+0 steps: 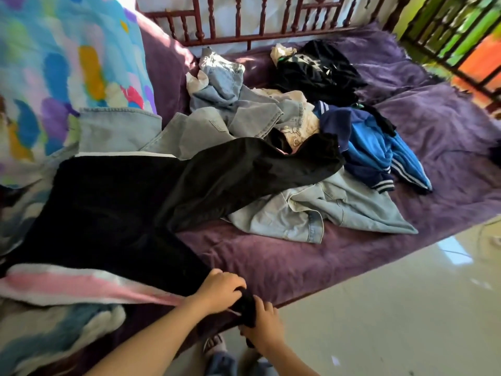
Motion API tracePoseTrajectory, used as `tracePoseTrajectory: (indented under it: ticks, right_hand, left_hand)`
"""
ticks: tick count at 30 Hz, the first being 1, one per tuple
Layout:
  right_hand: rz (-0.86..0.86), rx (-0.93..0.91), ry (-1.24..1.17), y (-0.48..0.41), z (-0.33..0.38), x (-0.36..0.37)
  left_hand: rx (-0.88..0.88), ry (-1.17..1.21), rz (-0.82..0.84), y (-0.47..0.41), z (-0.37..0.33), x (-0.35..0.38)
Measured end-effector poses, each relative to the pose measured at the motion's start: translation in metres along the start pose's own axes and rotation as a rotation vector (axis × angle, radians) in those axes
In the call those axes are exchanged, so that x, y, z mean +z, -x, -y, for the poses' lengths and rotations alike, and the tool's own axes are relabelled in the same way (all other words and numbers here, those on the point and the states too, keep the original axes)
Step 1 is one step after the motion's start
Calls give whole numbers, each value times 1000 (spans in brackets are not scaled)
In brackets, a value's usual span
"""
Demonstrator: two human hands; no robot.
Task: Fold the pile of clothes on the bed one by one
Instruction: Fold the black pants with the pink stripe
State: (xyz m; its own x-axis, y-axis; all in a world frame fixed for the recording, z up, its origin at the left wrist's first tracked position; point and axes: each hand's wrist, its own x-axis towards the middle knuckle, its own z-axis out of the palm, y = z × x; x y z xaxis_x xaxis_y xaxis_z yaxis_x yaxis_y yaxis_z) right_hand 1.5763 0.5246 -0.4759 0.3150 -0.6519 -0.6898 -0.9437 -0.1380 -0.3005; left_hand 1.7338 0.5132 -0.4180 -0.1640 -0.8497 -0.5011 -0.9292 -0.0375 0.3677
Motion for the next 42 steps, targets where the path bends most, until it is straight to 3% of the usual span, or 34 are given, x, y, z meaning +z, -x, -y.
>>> tracePoseTrajectory:
  ticks: [3, 5, 7, 11, 13, 16, 17, 22, 26, 31, 33, 38, 42]
  right_hand:
    - [-94, 2, -111, 0, -1, -16]
    - [-102, -10, -463, 2, -4, -37]
    - [-126, -2, -708, 6, -15, -72]
    - [-174, -23, -769, 8, -43, -174]
    - [-248, -40, -682, -4, -46, -220]
    - [-629, 75, -204, -29, -47, -263]
    - [-689, 93, -161, -35, -49, -268]
    - [-386, 89, 8, -73, -90, -237]
    - [-108, 117, 159, -87, -138, -194]
    - [-29, 59, 251, -98, -160, -167]
    - [-33, 43, 261, -106, -159, -179]
    - [70, -110, -185, -126, -161, -262]
    - [39, -117, -195, -133, -175, -345]
  left_hand:
    - [63, 324, -103, 7, -3, -29]
    - [38, 594, -199, 10, -3, -49]
    - [40, 672, -302, 8, -2, -66]
    - [-51, 845, -313, -2, -1, -81]
    - [-155, 766, -345, -15, -6, -78]
    - [-437, 255, -486, -34, -11, -68]
    - [-505, 190, -490, -37, -13, -62]
    - [-591, 81, -229, -48, -16, -11]
    - [-658, 70, -140, -60, -23, 11]
    - [-660, 5, -129, -83, -40, 18]
    - [-664, -54, -124, -87, -45, 19]
    - [-698, -157, -201, -86, -34, 14]
    - [-557, -74, -197, -77, -25, 2]
